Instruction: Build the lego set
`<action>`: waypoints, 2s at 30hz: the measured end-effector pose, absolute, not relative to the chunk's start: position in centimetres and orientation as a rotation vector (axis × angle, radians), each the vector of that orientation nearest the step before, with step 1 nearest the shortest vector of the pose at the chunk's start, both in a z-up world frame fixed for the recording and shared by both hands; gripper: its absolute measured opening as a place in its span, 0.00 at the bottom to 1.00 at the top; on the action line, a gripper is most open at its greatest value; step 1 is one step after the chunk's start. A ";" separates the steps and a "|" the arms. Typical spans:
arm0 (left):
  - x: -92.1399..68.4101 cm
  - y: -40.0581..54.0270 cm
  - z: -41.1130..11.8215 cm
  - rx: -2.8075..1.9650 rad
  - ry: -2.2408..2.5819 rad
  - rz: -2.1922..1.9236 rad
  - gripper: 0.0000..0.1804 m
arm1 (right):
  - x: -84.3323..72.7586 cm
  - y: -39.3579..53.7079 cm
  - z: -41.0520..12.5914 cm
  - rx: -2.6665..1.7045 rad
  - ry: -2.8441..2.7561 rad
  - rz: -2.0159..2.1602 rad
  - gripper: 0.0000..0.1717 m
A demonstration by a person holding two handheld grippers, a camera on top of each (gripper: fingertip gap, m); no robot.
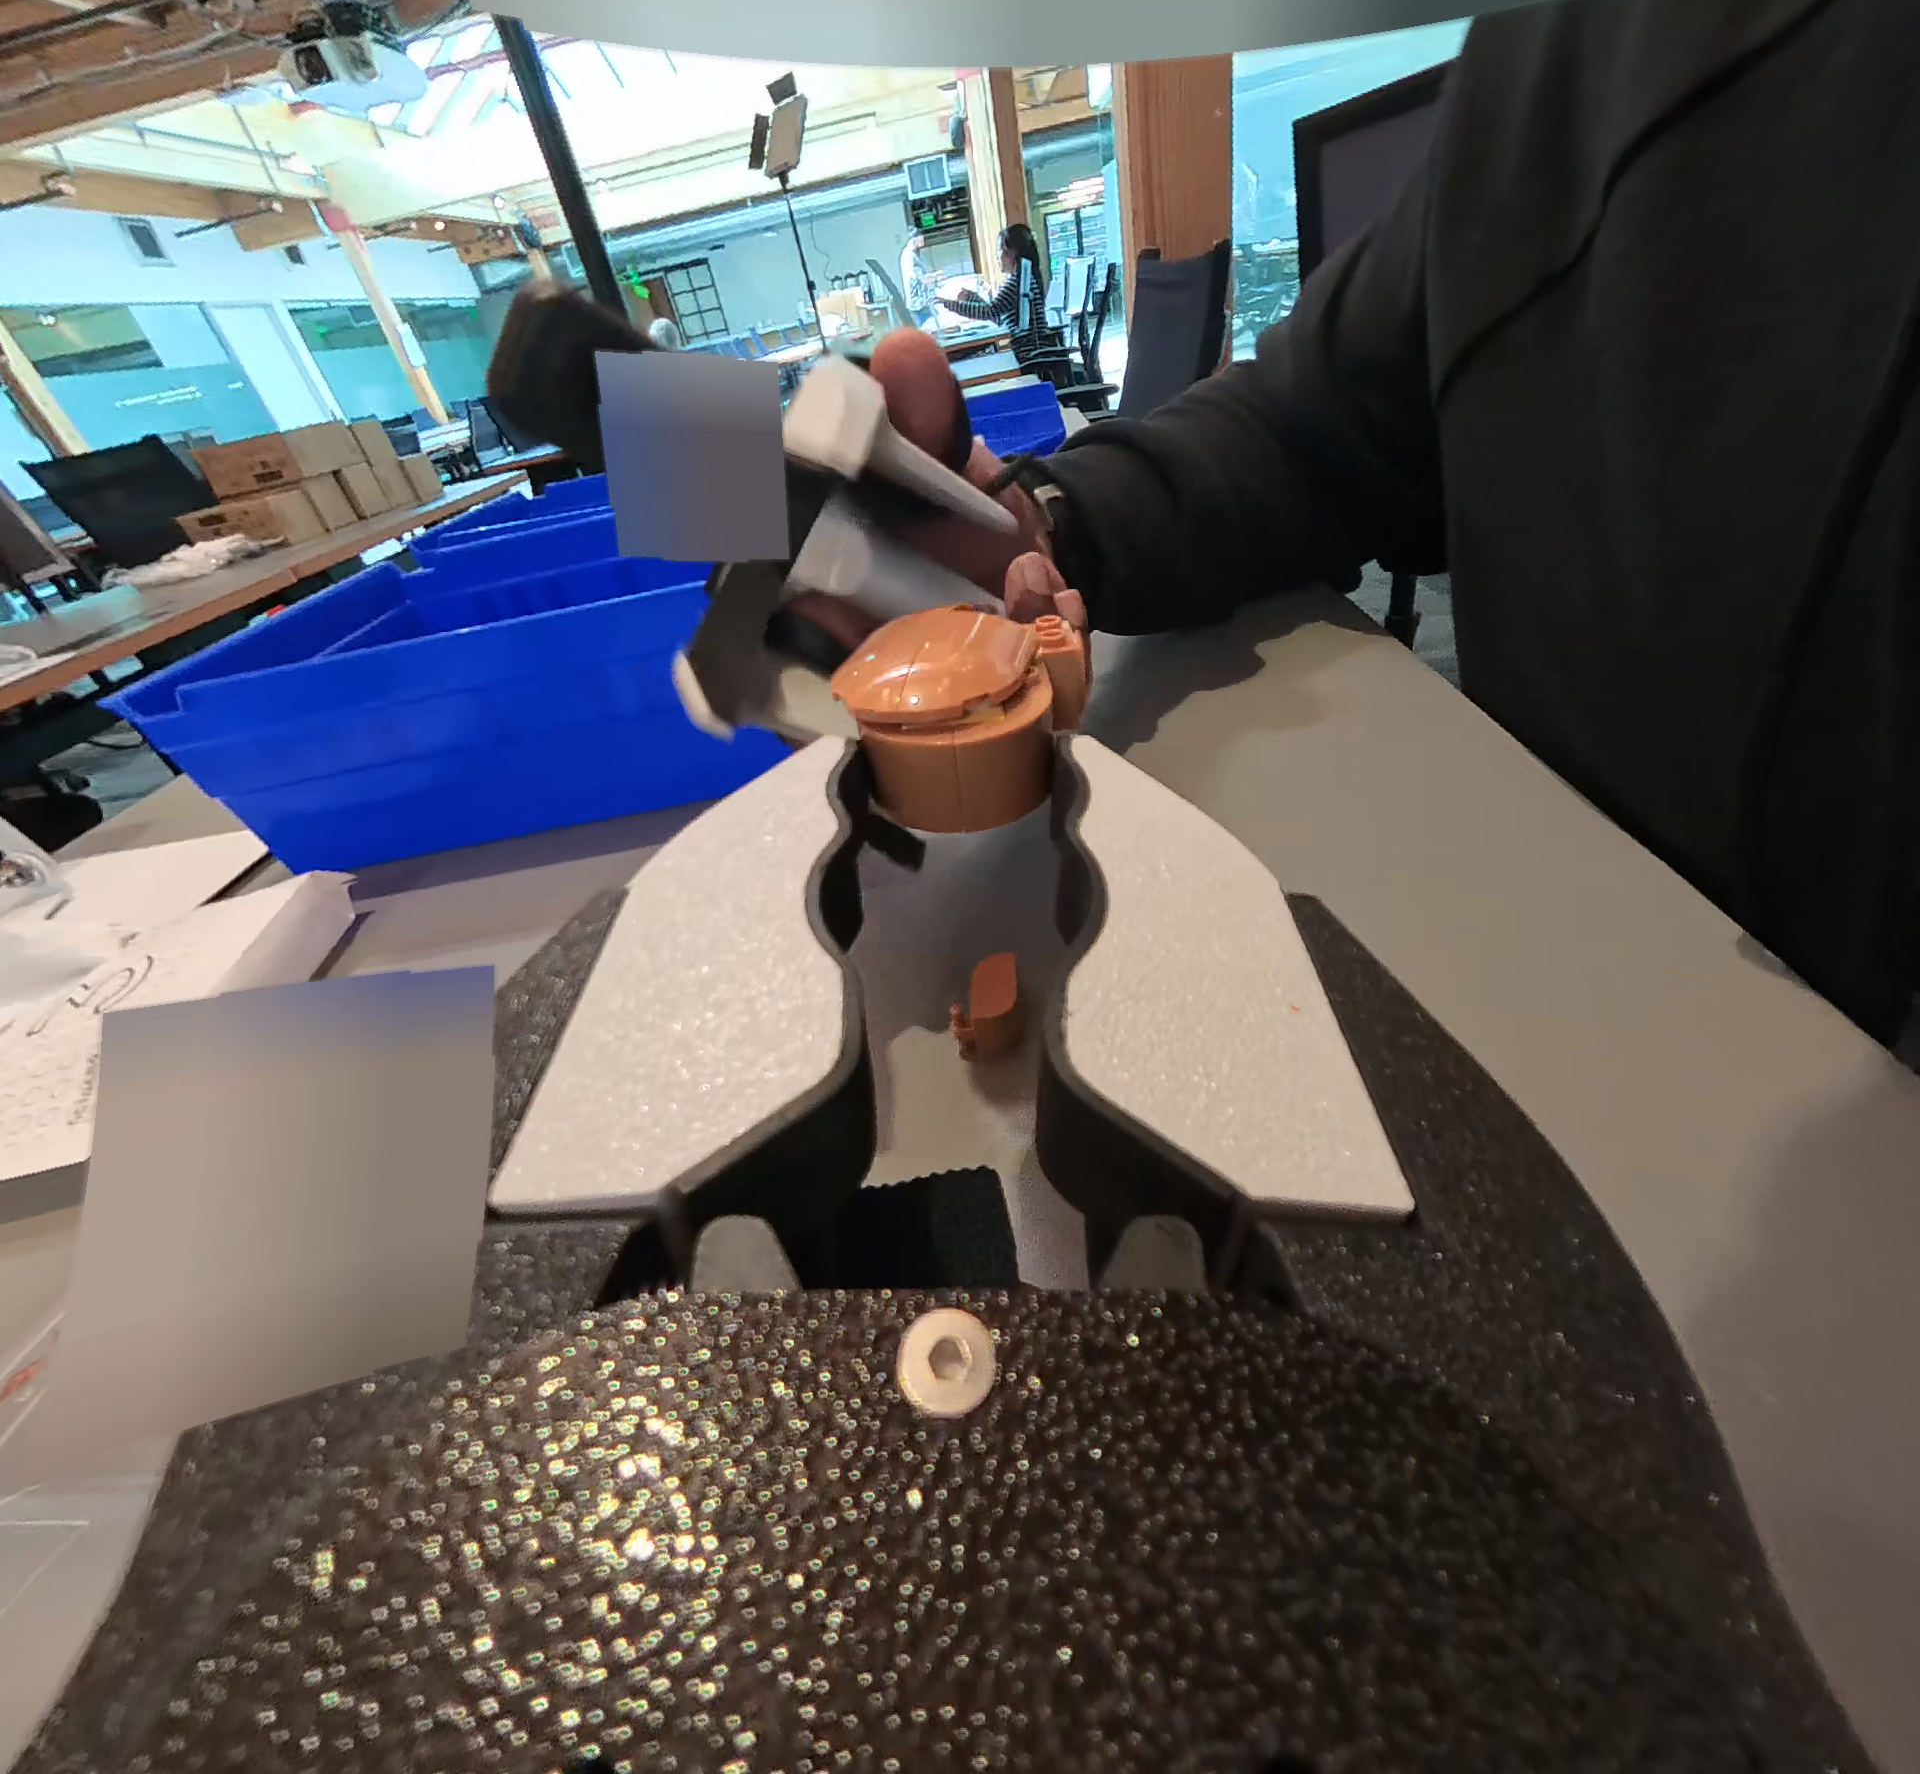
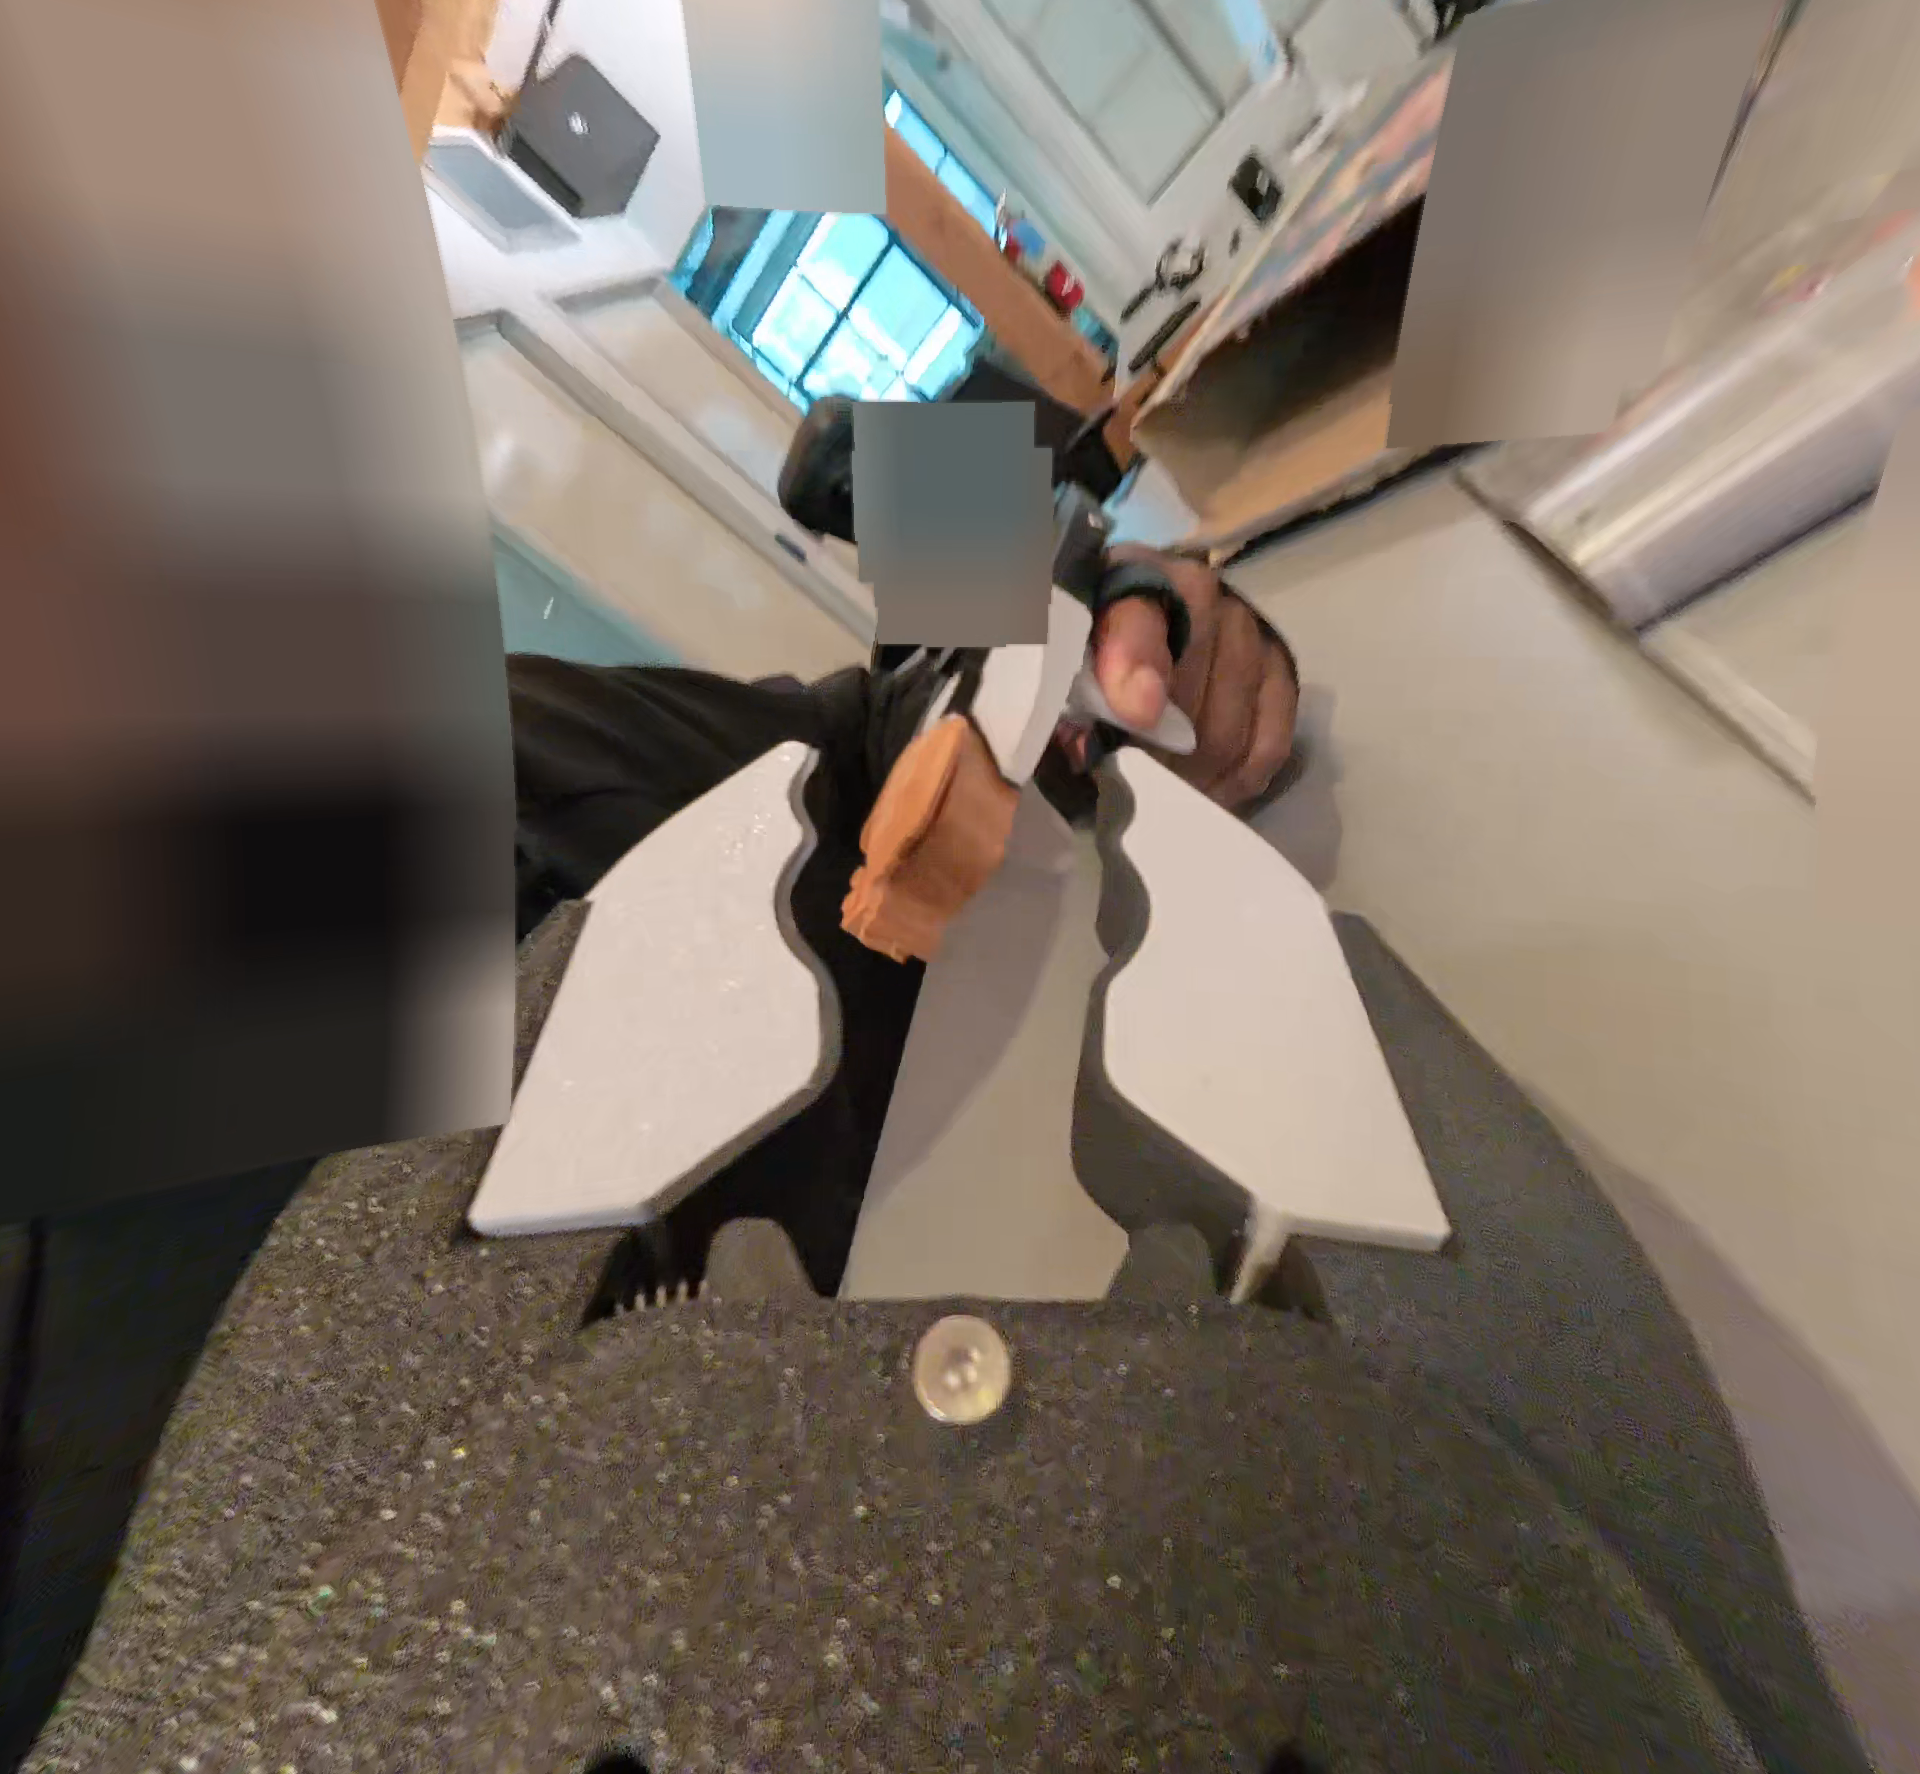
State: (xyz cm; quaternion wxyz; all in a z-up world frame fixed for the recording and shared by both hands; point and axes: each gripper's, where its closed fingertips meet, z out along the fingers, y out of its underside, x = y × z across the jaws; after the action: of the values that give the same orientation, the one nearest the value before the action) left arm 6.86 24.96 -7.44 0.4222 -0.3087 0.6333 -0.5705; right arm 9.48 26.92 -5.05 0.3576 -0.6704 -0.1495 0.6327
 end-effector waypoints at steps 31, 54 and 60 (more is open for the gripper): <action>6.2 22.4 -9.8 -0.640 1.835 -1.298 0.19 | 6.7 24.0 -9.6 -2.058 -0.661 1.678 0.29; 6.7 23.5 -9.1 -0.712 1.746 -1.320 0.18 | 7.7 25.5 -8.3 -2.002 -0.549 1.562 0.30; 6.8 24.3 -8.5 -0.757 1.684 -1.365 0.18 | 8.9 26.8 -6.8 -1.899 -0.553 1.373 0.30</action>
State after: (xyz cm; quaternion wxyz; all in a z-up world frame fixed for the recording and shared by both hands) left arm 6.83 24.25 -8.51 0.4101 -0.3008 0.6689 -0.5421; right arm 8.95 26.79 -6.75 0.3588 -0.7363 -0.2143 0.5321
